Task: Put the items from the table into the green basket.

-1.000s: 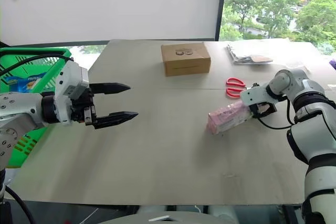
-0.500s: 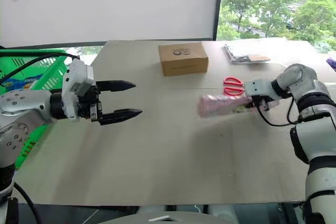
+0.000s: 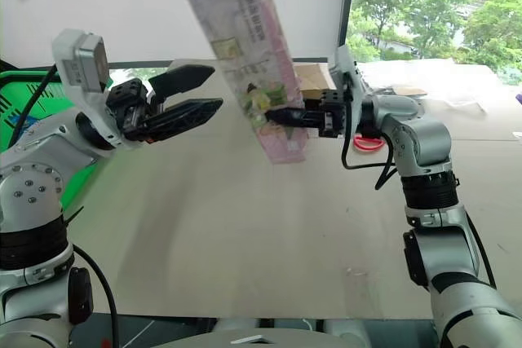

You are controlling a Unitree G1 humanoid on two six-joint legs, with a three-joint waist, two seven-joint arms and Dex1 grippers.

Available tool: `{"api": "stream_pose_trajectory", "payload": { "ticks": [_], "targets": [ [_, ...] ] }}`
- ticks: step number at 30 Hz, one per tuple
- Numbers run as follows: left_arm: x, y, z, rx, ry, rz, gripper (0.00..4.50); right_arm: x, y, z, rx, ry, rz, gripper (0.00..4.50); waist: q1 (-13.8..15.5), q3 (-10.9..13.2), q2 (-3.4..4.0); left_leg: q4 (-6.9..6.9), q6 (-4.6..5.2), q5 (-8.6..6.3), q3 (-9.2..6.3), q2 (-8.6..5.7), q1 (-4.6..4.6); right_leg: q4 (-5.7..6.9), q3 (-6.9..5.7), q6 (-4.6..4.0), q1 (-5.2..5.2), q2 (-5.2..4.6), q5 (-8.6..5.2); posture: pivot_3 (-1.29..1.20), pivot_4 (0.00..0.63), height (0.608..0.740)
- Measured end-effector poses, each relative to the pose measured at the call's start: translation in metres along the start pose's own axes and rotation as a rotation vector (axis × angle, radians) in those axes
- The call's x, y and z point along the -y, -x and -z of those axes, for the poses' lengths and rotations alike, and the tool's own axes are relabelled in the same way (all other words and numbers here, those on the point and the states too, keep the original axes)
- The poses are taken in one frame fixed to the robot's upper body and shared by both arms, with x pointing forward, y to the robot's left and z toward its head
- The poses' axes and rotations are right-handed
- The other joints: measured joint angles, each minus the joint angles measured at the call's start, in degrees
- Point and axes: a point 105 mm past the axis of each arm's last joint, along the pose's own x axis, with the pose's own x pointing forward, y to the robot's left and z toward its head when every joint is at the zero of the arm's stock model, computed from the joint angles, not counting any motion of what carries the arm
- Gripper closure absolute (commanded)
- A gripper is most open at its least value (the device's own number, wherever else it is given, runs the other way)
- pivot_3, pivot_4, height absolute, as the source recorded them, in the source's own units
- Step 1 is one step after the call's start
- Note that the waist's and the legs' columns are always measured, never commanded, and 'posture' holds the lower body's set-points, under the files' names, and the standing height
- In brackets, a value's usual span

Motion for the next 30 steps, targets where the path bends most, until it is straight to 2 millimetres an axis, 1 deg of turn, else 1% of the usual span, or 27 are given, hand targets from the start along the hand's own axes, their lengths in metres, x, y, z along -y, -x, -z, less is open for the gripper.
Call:
{"api": "stream_pose_trajectory", "payload": {
  "ticks": [3, 5, 11, 14, 15, 16, 17, 18, 20, 21, 22, 24, 27, 30],
  "targets": [
    [-0.002, -0.003, -0.004, 0.035, 0.028, 0.004, 0.00, -0.013, -0.005, 0.002, -0.036, -0.021, -0.056, 4.29, -0.04, -0.01, -0.01, 0.00, 0.01, 0.00, 0.05, 0.00, 0.04, -0.01, 0.01, 0.02, 0.00, 0.04, 0.01, 0.04, 0.000, 0.724],
    [0.000, -0.006, -0.004, 0.042, 0.038, 0.024, 0.00, -0.019, -0.009, 0.005, -0.048, -0.039, -0.087, 4.29, -0.06, -0.01, -0.01, 0.00, 0.01, 0.01, 0.04, 0.01, 0.04, -0.01, 0.02, 0.02, 0.00, 0.08, 0.00, 0.04, 0.000, 0.724],
    [0.006, -0.017, 0.004, 0.031, 0.088, 0.081, 0.00, -0.027, -0.017, 0.006, -0.068, -0.035, -0.120, 4.29, -0.09, -0.01, -0.01, -0.02, 0.01, 0.00, 0.02, 0.01, 0.03, -0.01, 0.02, 0.01, 0.00, 0.13, 0.00, 0.02, 0.000, 0.724],
    [0.010, -0.021, 0.009, 0.020, 0.121, 0.103, 0.87, -0.029, -0.019, 0.004, -0.056, -0.038, -0.127, 4.29, -0.15, -0.01, -0.01, -0.02, 0.01, 0.00, 0.02, 0.03, 0.02, -0.02, 0.04, 0.02, 0.00, 0.13, 0.00, 0.02, 0.000, 0.724],
    [0.011, -0.022, 0.009, 0.019, 0.125, 0.109, 1.34, -0.028, -0.019, 0.004, -0.056, -0.039, -0.122, 3.79, -0.17, -0.01, -0.01, -0.02, 0.01, 0.00, 0.03, 0.02, 0.02, -0.02, 0.04, 0.02, 0.00, 0.13, 0.00, 0.02, 0.000, 0.724],
    [0.012, -0.022, 0.009, 0.022, 0.129, 0.119, 1.81, -0.028, -0.019, 0.004, -0.056, -0.039, -0.118, 3.20, -0.21, -0.01, -0.01, -0.02, 0.01, 0.00, 0.03, 0.03, 0.02, -0.03, 0.04, 0.02, 0.00, 0.13, 0.00, 0.02, 0.000, 0.724],
    [0.013, -0.022, 0.008, 0.025, 0.130, 0.123, 2.34, -0.028, -0.020, 0.004, -0.053, -0.041, -0.122, 2.80, -0.25, -0.01, -0.01, -0.02, 0.01, 0.00, 0.04, 0.03, 0.03, -0.03, 0.05, 0.02, 0.00, 0.13, 0.00, 0.02, 0.000, 0.724],
    [0.014, -0.022, 0.008, 0.026, 0.134, 0.127, 2.74, -0.029, -0.020, 0.003, -0.049, -0.041, -0.124, 2.40, -0.28, -0.01, -0.01, -0.02, 0.01, 0.00, 0.03, 0.02, 0.03, -0.03, 0.04, 0.02, 0.00, 0.13, 0.00, 0.02, 0.000, 0.724],
    [0.013, -0.022, 0.008, 0.023, 0.138, 0.125, 3.65, -0.030, -0.020, 0.002, -0.043, -0.042, -0.131, 1.44, -0.42, -0.01, -0.01, -0.02, 0.01, 0.00, 0.02, 0.02, 0.02, -0.03, 0.04, 0.02, 0.00, 0.14, 0.00, 0.02, 0.000, 0.724],
    [0.013, -0.022, 0.008, 0.023, 0.138, 0.124, 3.65, -0.030, -0.020, 0.002, -0.043, -0.042, -0.131, 1.44, -0.43, -0.01, -0.01, -0.02, 0.01, 0.00, 0.02, 0.02, 0.02, -0.03, 0.04, 0.02, 0.00, 0.14, 0.00, 0.02, 0.000, 0.724],
    [0.013, -0.022, 0.008, 0.023, 0.139, 0.123, 4.12, -0.030, -0.020, 0.002, -0.041, -0.045, -0.130, 0.73, -0.50, -0.01, -0.01, -0.02, 0.01, 0.00, 0.03, 0.02, 0.02, -0.05, 0.04, 0.02, 0.00, 0.14, -0.01, 0.02, 0.000, 0.724],
    [0.011, -0.022, 0.009, 0.025, 0.144, 0.114, 4.32, -0.029, -0.019, 0.002, -0.048, -0.040, -0.116, 0.67, -0.66, -0.01, -0.01, -0.02, 0.01, 0.00, 0.03, 0.02, 0.01, -0.06, 0.04, 0.02, 0.00, 0.14, -0.01, 0.02, 0.000, 0.724],
    [0.009, -0.022, 0.009, 0.027, 0.141, 0.095, 4.32, -0.029, -0.011, 0.006, -0.075, -0.039, -0.096, 0.67, -0.64, -0.01, -0.01, -0.02, 0.01, 0.00, 0.02, 0.02, -0.01, -0.10, 0.04, 0.03, 0.00, 0.12, -0.01, 0.03, 0.000, 0.724],
    [0.000, -0.018, 0.008, 0.002, 0.105, 0.033, 4.33, -0.026, 0.003, 0.016, -0.098, -0.069, -0.050, 0.67, -0.67, 0.00, -0.01, -0.02, 0.01, 0.00, 0.03, -0.08, -0.01, -0.10, 0.04, 0.03, 0.00, 0.13, -0.01, 0.05, 0.000, 0.724]
  ]
}}
